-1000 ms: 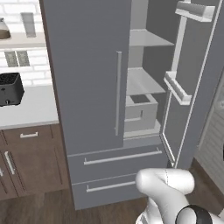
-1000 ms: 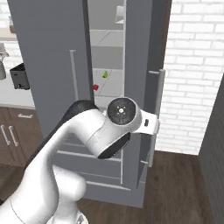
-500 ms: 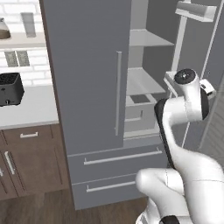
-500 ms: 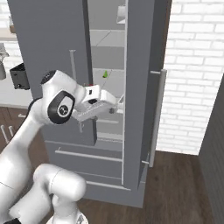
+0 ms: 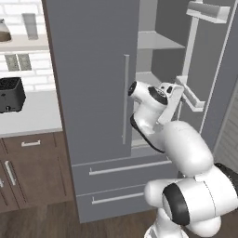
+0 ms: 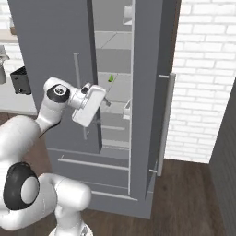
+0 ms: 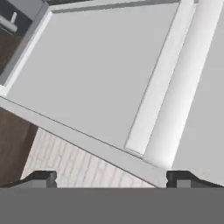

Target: Take the strawberry from the fridge and place it on top of the pancake, located on the dining counter.

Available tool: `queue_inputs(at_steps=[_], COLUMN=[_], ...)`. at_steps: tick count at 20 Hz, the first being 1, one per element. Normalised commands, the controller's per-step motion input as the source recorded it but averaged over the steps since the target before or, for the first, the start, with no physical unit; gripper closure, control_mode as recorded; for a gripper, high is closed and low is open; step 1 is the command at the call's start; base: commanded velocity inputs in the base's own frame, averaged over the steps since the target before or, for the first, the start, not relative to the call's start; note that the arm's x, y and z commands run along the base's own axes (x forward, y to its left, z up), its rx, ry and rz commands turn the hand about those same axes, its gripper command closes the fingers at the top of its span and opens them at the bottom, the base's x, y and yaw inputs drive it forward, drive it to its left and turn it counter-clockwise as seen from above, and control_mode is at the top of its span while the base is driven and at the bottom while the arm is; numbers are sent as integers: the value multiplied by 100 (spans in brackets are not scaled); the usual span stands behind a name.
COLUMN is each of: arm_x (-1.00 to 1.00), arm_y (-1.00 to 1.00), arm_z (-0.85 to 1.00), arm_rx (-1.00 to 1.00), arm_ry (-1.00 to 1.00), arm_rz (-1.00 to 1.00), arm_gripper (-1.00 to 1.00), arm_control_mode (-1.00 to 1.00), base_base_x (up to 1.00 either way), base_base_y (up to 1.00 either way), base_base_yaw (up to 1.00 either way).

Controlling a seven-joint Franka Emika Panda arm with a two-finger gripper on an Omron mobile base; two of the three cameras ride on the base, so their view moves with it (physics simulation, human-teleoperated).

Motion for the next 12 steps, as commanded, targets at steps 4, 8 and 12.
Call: queue_inputs(at_steps=[4,8,12], arm_x=[74,57,38], arm_y=[-41,-59,-67], arm_z=[-15,-24,-31], arm_rx=[-6,0,0], arm_ry=[56,40,38], arm_rz=[0,0,0], arm_gripper=[-100,-100,-100], arm_control_mode=[-100,-100,-100], base_base_x=[0,0,0], base_base_y=[0,0,0], base_base_yaw=[0,0,0])
